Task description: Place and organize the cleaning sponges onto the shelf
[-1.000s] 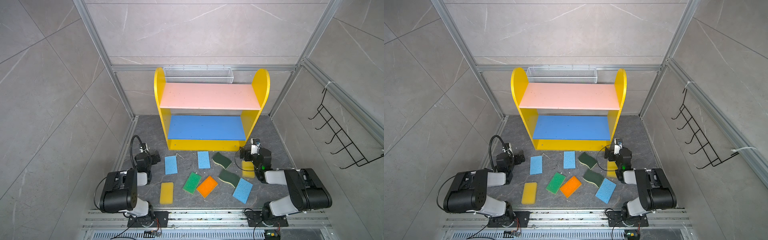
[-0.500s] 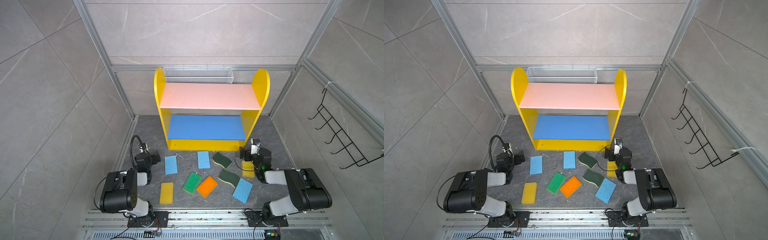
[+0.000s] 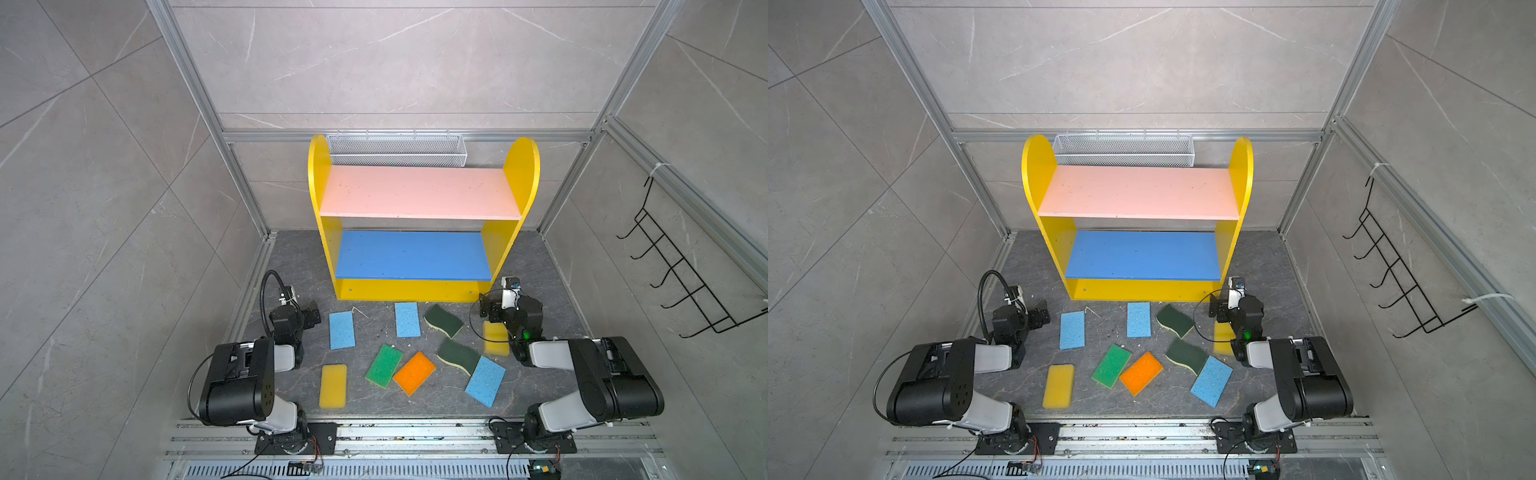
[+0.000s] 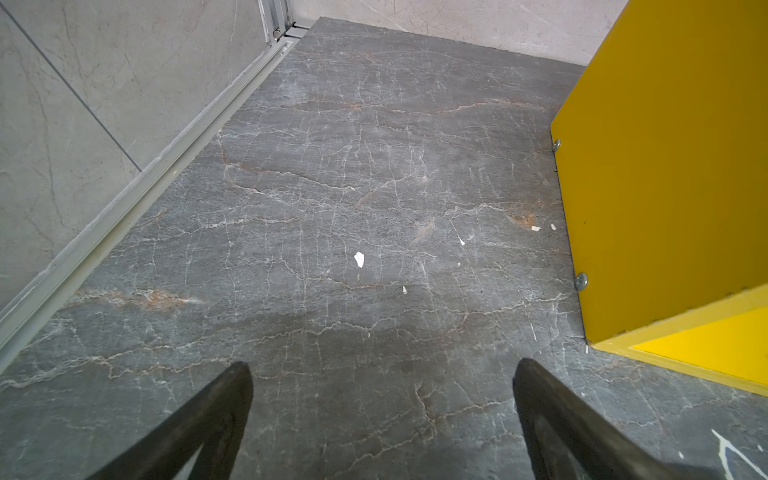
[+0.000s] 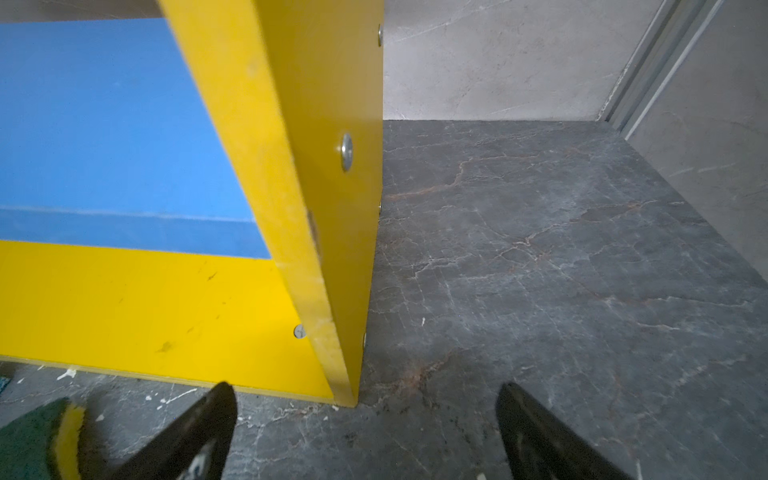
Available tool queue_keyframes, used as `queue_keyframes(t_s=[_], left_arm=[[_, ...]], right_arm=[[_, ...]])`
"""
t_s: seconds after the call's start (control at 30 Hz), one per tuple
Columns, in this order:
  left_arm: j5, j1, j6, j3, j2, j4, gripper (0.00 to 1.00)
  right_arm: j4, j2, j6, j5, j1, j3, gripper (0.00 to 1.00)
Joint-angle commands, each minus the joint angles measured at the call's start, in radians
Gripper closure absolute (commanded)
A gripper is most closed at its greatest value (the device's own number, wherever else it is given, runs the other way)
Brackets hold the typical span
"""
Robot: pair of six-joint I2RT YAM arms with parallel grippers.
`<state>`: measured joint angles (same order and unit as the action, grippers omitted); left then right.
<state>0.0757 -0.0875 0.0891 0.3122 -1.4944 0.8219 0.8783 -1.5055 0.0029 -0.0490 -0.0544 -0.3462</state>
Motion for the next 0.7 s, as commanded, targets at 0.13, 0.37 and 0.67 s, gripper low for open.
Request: queue_keyframes(t_s=[0.13,0.37,0.67], left_arm=[[0.004,0.005,-0.03,0.027,-0.001,0.06,0.0],[-0.017,0.005,-0.041,0.036,0.001,0.042,0.0],[0.07,0.038,-0.046,0.042,0.152,-0.096,0.0]], right_arm=[[-0.016,-0.006,-0.012,0.003,-0.007,-0.019,0.01],[-0.031,0.004,-0.003,0.016,-0.007,-0.028,0.01],[-0.256,0.147,0.019,0.062,-0.007,-0.079,0.01]])
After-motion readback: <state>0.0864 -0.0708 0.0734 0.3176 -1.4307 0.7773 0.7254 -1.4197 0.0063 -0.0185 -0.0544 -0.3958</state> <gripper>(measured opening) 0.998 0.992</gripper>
